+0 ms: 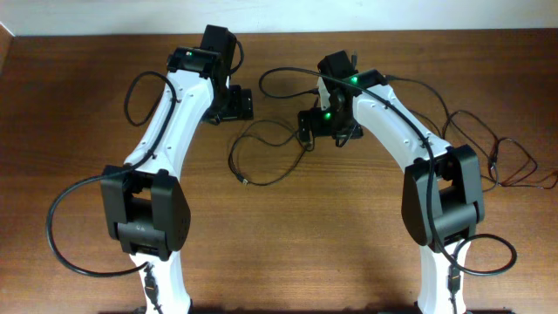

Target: Untangle cables

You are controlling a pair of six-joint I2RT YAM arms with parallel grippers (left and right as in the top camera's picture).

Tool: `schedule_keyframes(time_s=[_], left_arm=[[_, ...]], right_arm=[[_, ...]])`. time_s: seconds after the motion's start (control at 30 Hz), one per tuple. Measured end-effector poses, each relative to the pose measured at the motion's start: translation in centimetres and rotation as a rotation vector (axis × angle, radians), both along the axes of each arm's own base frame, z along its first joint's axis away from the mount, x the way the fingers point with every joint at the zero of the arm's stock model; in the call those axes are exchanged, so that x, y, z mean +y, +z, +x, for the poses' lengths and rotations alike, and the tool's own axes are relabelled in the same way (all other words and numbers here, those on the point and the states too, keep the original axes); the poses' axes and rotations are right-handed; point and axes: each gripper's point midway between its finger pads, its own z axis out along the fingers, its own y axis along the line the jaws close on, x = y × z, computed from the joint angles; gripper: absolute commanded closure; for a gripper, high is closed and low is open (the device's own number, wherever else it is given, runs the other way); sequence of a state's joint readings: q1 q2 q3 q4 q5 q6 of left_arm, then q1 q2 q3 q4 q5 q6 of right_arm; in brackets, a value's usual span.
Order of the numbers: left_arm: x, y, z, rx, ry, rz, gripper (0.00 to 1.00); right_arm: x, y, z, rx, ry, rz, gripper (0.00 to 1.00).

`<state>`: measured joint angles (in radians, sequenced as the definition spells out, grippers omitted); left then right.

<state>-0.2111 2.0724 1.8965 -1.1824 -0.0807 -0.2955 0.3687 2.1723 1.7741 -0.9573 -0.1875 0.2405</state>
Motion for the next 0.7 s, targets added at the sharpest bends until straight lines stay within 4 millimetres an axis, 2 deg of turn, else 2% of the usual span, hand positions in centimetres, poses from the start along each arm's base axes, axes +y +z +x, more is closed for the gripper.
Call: schedule_keyframes(time_s=[0.03,0.13,0.27,0.33,0.37,0.43,0.47,0.5,0.6,0.67,0.7], left_arm=[[0.0,0.0,0.0,0.0,0.0,0.0,0.01],[0.0,0.0,0.0,0.0,0.0,0.002,0.01],[0.0,0.0,0.0,0.0,0.0,0.002,0.01],[0.0,0.0,0.0,-0.001,0.001,0.003,0.01],[0.0,0.0,0.0,-0.001,0.001,0.003,0.01],[0.0,0.0,0.0,-0.001,0.001,0.002,0.01],[0.1,0.0,0.0,-0.001,0.001,0.003,0.01],[0.0,0.0,0.0,-0.001,0.001,0.003,0.01],[0.0,0.0,0.0,-0.001,0.001,0.002,0.01],[0.0,0.0,0.0,-0.001,0.001,0.003,0.01],[0.0,0.0,0.0,-0.001,0.001,0.003,0.01]], right_arm=[[-0.2,0.0,0.1,-0.005,-0.007,-0.013,0.94],[-1.4,-0.2,0.6,-0.031,-0.022,-0.082,0.96],[-2.0,-0.2,0.6,-0.035,-0.035,-0.112,0.96],[-2.3,1.4,0.8,-0.063,-0.041,-0.104,0.96],[-2.6,4.8,1.4,-0.134,-0.056,-0.08,0.96],[-3.2,8.4,1.5,-0.211,-0.062,-0.056,0.96],[-3.5,11.2,1.5,-0.273,-0.065,-0.037,0.96],[-4.1,15.3,1.2,-0.368,-0.059,-0.014,0.96],[-5.3,25.6,0.4,-0.656,-0.048,0.032,0.96],[-6.8,30.2,0.4,-0.81,-0.089,0.014,0.96],[-8.3,32.3,0.7,-0.888,-0.139,-0.014,0.96]])
